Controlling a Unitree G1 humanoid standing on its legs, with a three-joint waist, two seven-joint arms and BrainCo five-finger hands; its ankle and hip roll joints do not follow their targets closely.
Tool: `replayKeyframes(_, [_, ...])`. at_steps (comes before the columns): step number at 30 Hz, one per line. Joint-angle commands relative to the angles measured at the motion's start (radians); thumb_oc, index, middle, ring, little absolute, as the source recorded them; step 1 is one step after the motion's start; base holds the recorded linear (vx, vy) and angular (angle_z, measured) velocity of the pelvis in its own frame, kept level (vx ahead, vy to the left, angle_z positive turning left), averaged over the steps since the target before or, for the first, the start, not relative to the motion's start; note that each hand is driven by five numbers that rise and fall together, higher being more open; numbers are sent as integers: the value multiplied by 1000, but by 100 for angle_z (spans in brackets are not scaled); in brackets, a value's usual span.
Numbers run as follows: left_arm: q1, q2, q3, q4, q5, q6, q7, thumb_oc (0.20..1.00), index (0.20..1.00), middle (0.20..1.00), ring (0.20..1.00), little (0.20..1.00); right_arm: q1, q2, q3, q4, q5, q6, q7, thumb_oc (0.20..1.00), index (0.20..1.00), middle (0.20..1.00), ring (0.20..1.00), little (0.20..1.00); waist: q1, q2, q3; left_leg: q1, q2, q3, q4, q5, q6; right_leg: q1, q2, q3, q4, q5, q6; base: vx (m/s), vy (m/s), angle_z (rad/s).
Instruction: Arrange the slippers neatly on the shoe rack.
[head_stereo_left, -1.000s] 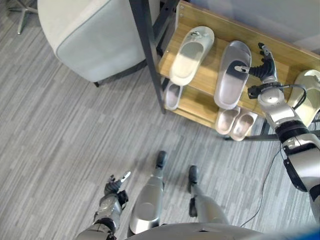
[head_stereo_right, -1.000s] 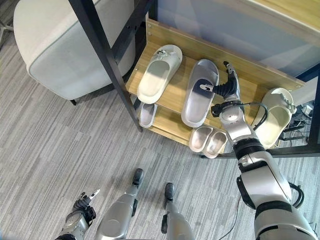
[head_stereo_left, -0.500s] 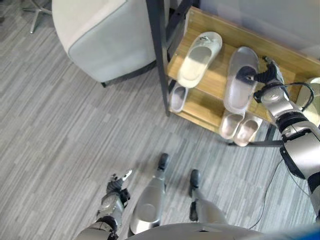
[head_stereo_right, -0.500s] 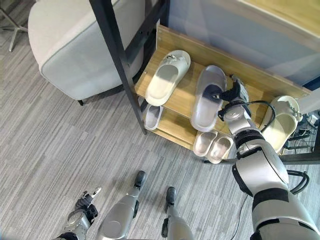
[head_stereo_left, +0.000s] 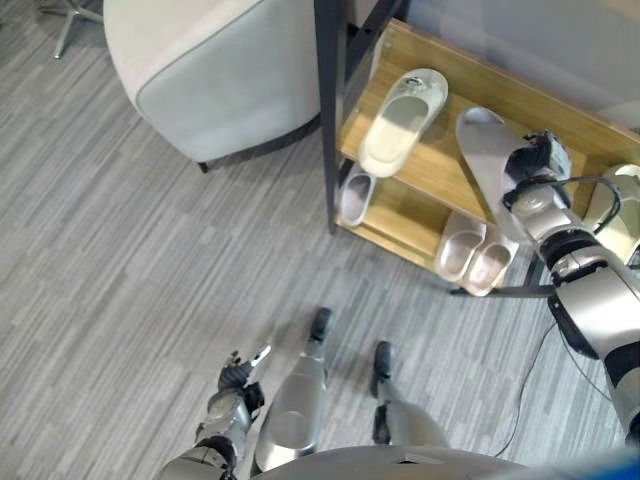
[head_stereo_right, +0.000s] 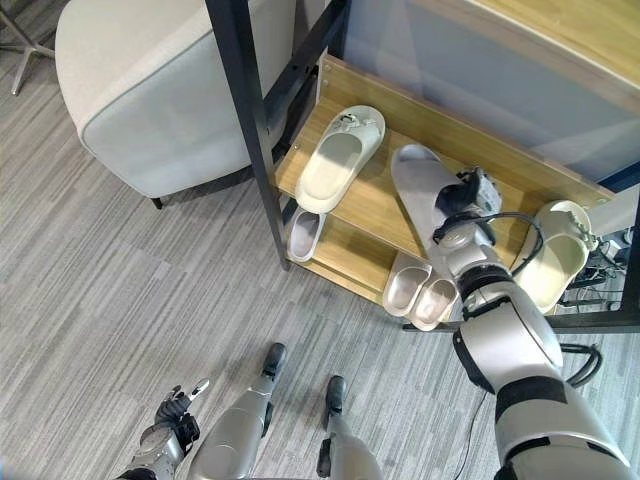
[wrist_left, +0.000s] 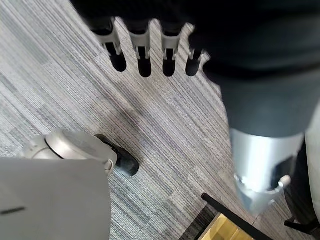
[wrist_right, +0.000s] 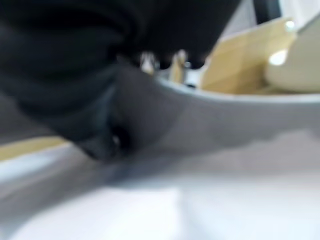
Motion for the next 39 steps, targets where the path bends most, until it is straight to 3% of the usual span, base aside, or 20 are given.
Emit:
replayKeyframes(1, [-44,-26,12,41,31,7,39,1000,1000,1000,1000,1000,34,-46,-100,-183,-41,-42,-160,200,200,200,200,200,4,17,44,54,11,60,4,-106,-25,60,-49,39,80,-95,98,-19,25,-8])
replayKeyframes(3, [-50,-46,32,47,59,22,48,1000,1000,1000,1000,1000,183,11,-211,-398,-87,-47,-220,200,200,200,200,200,-14,17,44,63,12,61,15,-121,-17,67,-51,43,84,-99,93,-21,20,-8])
replayKeyframes(7, [-68,-55,31,44,161,38,72,1000,1000,1000,1000,1000,383,72,-299,-588,-155,-29,-218,200,200,200,200,200,-38,12,50,66,17,64,49,-144,-7,73,-50,49,97,-105,87,-34,1,-8])
replayKeyframes(11, [-103,-32,23,11,197,40,94,1000,1000,1000,1000,1000,555,140,-358,-665,-63,-58,-171,200,200,200,200,200,-70,11,59,60,23,79,98,-167,0,68,-43,68,119,-102,86,-42,7,-3])
replayKeyframes(18, [-136,11,74,-93,154,17,142,1000,1000,1000,1000,1000,810,198,-343,-752,26,-92,-50,200,200,200,200,200,-112,1,74,60,45,113,161,-197,5,48,-22,112,158,-107,81,-48,-3,-30])
replayKeyframes(24, [-144,23,78,-191,127,-1,178,1000,1000,1000,1000,1000,868,237,-315,-755,74,-121,-25,200,200,200,200,200,-137,6,91,46,45,114,173,-196,5,17,-19,113,192,-115,78,-49,9,-15])
replayKeyframes(25, [-211,107,115,-168,70,30,130,1000,1000,1000,1000,1000,837,233,-305,-721,103,-123,10,200,200,200,200,200,-154,24,109,28,45,124,191,-194,3,-11,-13,123,223,-119,76,-73,67,1])
replayKeyframes(27, [-225,124,135,-133,49,21,113,1000,1000,1000,1000,1000,826,231,-287,-722,97,-125,18,200,200,200,200,200,-163,22,111,10,45,130,208,-196,3,-32,-9,129,241,-120,76,-44,63,-2])
replayKeyframes(28, [-231,132,132,-223,33,28,140,1000,1000,1000,1000,1000,840,219,-277,-755,89,-118,34,200,200,200,200,200,-167,33,117,-16,45,137,229,-198,3,-65,-5,133,266,-123,77,-37,49,-10])
replayKeyframes(32, [-291,123,173,-172,-73,21,119,1000,1000,1000,1000,1000,788,224,-243,-726,98,-108,47,200,200,200,200,200,-191,50,128,-117,59,132,321,-211,3,-175,-3,133,376,-155,68,-39,7,-13])
replayKeyframes(36, [-343,115,196,-160,-152,25,160,1000,1000,1000,1000,1000,749,208,-207,-735,90,-84,53,200,200,200,200,200,-205,74,148,-212,68,117,433,-246,6,-273,3,123,501,-206,52,-11,-38,0])
replayKeyframes(39, [-389,106,194,-194,-158,19,256,1000,1000,1000,1000,1000,710,179,-186,-736,99,-57,52,200,200,200,200,200,-210,96,166,-321,70,98,526,-263,8,-382,7,110,606,-235,36,-42,-67,3])
